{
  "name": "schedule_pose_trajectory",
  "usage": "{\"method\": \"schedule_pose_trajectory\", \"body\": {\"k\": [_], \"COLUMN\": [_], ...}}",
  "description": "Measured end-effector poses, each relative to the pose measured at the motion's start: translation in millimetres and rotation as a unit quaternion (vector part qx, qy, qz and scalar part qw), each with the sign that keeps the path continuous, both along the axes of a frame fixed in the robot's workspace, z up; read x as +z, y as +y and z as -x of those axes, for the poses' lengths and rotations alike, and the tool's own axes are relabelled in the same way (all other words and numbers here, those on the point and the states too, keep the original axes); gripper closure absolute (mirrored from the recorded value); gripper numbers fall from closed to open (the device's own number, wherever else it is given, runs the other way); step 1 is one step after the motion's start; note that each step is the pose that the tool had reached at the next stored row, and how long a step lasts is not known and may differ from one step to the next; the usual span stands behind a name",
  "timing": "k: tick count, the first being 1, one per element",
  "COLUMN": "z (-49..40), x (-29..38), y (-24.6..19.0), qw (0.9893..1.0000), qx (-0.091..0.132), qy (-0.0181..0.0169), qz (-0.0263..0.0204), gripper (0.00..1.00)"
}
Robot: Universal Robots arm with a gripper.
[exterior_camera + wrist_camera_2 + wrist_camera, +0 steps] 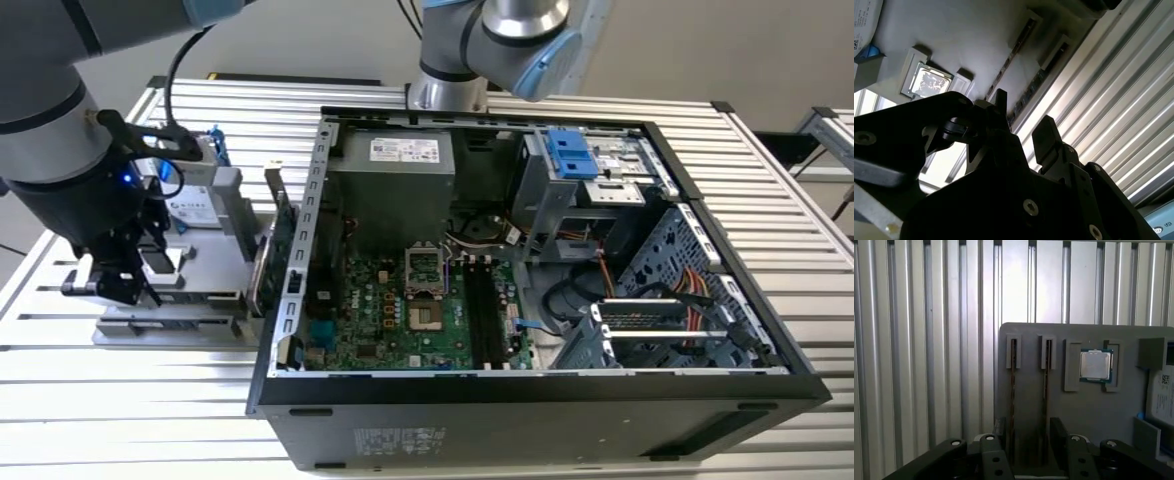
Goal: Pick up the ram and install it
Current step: 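Pick up the ram and move it above insertion slot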
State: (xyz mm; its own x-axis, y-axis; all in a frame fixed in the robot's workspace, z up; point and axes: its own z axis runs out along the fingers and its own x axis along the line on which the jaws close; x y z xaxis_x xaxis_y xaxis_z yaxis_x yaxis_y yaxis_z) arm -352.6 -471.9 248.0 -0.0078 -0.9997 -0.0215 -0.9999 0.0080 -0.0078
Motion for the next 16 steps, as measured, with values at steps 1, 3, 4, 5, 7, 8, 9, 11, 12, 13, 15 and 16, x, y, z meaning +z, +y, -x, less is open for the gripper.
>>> {"method": "schedule_pose_trajectory", "body": {"k": [1,3,4,5,7,8,9,11,12,13,15,16], "z": [0.0,0.0,0.0,0.0,0.0,0.0,0.0,0.0,0.0,0.0,0.0,0.0], "x": [-0.7,-2.6,-3.5,-4.4,-6.5,-7.3,-8.2,-9.7,-10.4,-11.1,-12.5,-13.2], "y": [0.0,0.0,0.0,0.0,0.0,0.0,0.0,0.0,0.0,0.0,0.0,0.0], "qw": [1.0,1.0,1.0,1.0,1.0,1.0,1.0,1.0,1.0,1.0,1.0,1.0], "qx": [0.0,0.0,0.0,0.0,0.0,0.0,0.0,0.0,0.0,0.0,0.0,0.0], "qy": [0.0,0.0,0.0,0.0,0.0,0.0,0.0,0.0,0.0,0.0,0.0,0.0], "qz": [0.0,0.0,0.0,0.0,0.0,0.0,0.0,0.0,0.0,0.0,0.0,0.0], "gripper": [0.0,0.0,0.0,0.0,0.0,0.0,0.0,0.0,0.0,0.0,0.0,0.0]}}
